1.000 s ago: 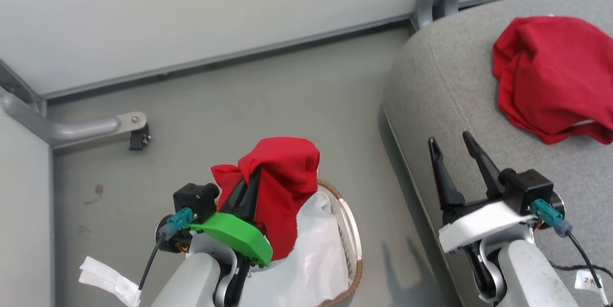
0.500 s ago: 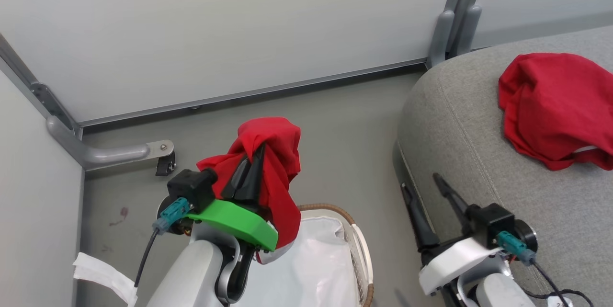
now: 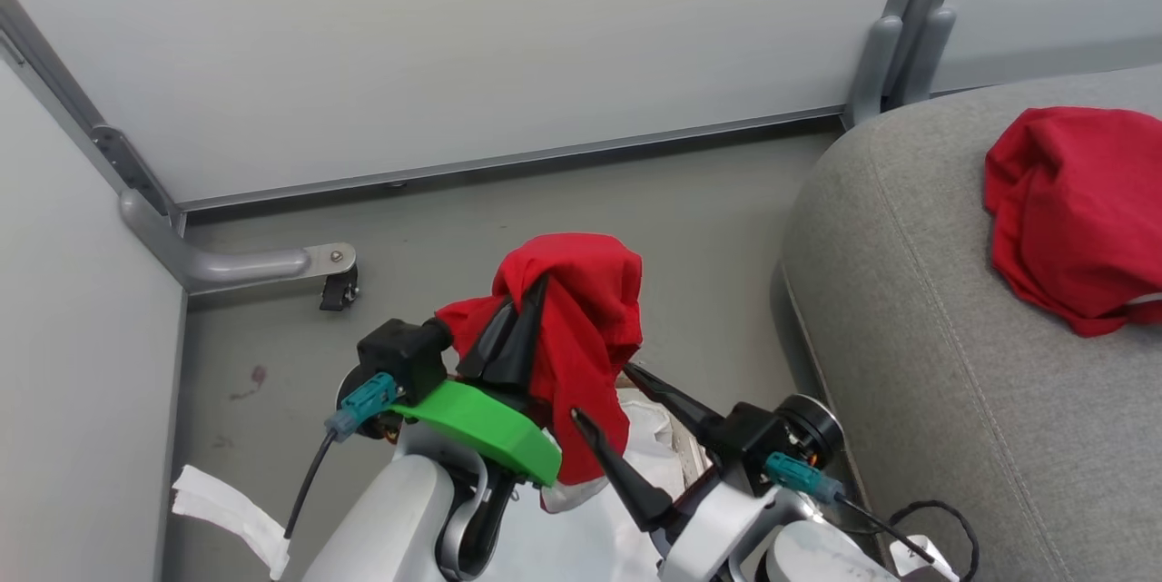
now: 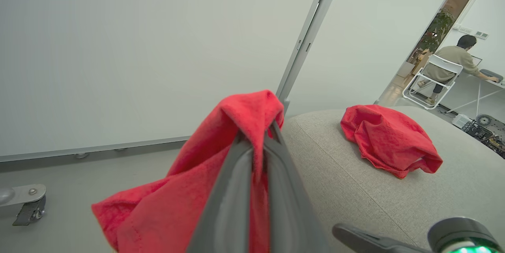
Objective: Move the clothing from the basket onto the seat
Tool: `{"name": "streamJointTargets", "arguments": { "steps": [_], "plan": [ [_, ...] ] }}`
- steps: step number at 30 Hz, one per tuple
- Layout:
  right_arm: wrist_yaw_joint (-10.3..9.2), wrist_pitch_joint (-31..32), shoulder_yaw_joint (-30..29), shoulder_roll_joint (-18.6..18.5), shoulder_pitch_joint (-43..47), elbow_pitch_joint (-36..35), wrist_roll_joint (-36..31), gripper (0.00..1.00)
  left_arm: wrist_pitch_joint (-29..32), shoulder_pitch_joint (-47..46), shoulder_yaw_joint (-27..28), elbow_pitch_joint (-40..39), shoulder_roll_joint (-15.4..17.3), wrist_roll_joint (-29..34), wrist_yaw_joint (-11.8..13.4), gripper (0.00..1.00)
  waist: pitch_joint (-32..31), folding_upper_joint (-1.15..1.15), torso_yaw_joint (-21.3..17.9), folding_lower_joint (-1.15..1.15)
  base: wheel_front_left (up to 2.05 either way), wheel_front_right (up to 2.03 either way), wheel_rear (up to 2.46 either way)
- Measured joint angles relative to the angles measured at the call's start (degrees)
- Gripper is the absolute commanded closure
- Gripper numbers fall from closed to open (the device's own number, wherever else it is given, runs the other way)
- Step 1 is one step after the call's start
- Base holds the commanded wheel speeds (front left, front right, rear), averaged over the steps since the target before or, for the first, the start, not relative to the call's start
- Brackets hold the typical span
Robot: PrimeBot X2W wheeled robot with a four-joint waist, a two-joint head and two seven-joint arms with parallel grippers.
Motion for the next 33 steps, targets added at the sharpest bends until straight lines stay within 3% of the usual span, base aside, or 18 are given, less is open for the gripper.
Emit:
{"name": "streamJointTargets", "arguments": {
  "steps": [6,26,27,28,29,33],
  "plan": [
    [0.00,0.0,3.3,0.0,-3.2,3.4,-1.0,0.00,0.0,-1.0,-3.2,-0.4,0.0,-1.3,0.0,1.00,0.5,0.00,1.4,0.00,0.00,0.00,0.00],
    [0.00,0.0,2.5,0.0,-6.8,18.2,-0.3,0.00,0.0,-4.6,-12.5,-2.2,0.0,-4.9,0.4,1.00,1.3,0.00,7.7,0.00,0.00,0.00,0.00],
    [0.00,0.0,2.4,0.0,-6.8,18.4,0.0,0.07,0.0,-4.8,-12.7,-2.3,0.0,-5.0,0.4,1.00,1.3,0.00,8.0,0.00,0.00,0.00,0.00],
    [0.00,0.0,2.5,0.0,-6.8,18.9,0.3,0.78,0.0,-4.9,-13.0,-2.4,0.0,-5.2,0.5,1.00,1.4,0.00,8.2,0.00,0.00,0.00,0.00],
    [0.00,0.0,2.5,0.0,-6.8,19.3,0.6,1.00,0.0,-5.0,-13.1,-2.5,0.0,-5.3,0.6,1.00,1.4,0.00,8.4,0.00,0.00,0.00,0.00],
    [0.00,0.0,2.5,0.0,-7.4,20.5,1.7,1.00,0.0,-5.1,-13.3,-2.5,0.0,-5.3,0.9,1.00,1.8,0.00,8.6,0.00,0.00,0.00,0.00]
  ]
}}
